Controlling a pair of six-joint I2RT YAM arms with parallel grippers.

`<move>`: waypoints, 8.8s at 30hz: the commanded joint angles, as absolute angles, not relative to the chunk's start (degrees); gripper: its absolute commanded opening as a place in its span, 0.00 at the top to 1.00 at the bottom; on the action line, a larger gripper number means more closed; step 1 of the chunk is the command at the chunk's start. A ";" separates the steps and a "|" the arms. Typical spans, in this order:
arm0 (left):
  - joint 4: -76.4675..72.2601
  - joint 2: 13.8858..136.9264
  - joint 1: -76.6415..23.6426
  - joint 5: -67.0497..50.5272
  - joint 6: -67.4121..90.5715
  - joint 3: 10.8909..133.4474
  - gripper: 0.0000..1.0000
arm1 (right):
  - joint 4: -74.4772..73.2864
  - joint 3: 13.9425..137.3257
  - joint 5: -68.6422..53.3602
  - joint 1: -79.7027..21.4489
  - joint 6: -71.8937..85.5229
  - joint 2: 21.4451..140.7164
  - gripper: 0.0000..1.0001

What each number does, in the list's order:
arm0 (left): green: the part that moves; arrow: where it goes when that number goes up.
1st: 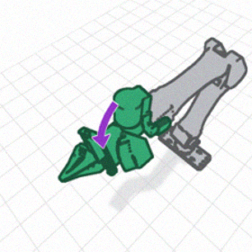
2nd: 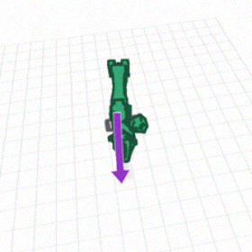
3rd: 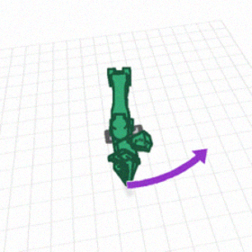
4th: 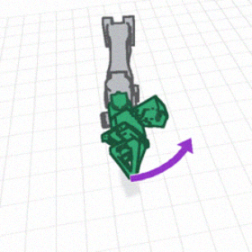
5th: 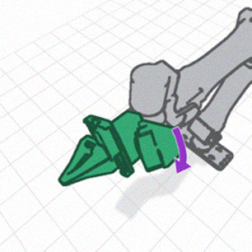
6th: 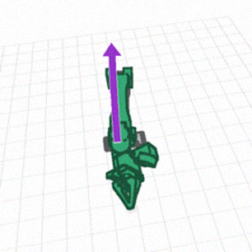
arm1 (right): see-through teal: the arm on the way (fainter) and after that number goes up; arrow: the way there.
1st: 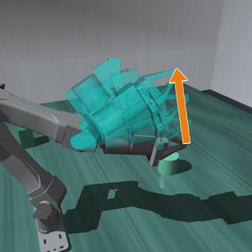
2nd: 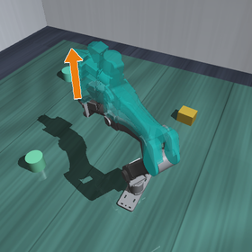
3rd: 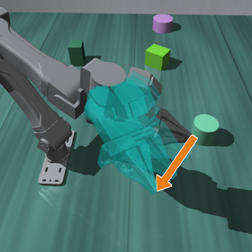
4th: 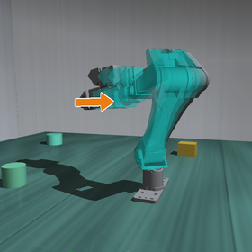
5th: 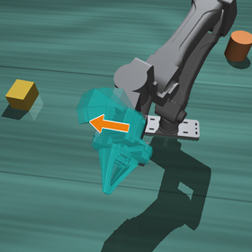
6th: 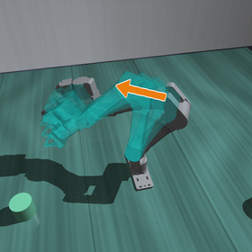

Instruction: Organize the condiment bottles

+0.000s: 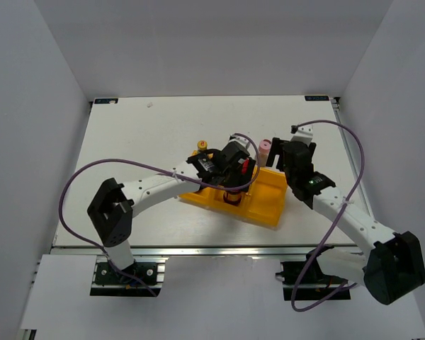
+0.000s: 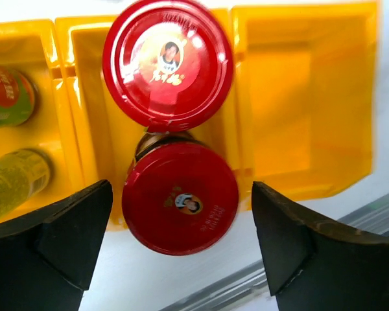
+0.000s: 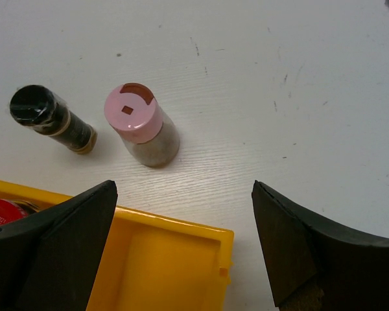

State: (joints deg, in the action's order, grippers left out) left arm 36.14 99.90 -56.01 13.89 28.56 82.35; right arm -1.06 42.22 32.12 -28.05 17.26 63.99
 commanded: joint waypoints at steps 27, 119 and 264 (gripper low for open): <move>27.43 63.46 -39.56 28.30 34.63 60.65 0.02 | -9.05 70.92 24.52 -26.28 15.38 97.90 0.11; 20.22 63.37 -24.08 12.66 32.61 50.98 0.02 | -17.32 47.55 21.97 -29.88 17.40 69.61 0.48; 26.01 64.86 -25.75 17.40 37.18 51.06 0.02 | -35.95 44.65 21.79 -39.64 22.06 61.52 0.62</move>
State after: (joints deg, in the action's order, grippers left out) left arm 25.43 65.80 -25.63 16.12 37.36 50.24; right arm -36.12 44.64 18.72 -38.89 20.93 61.32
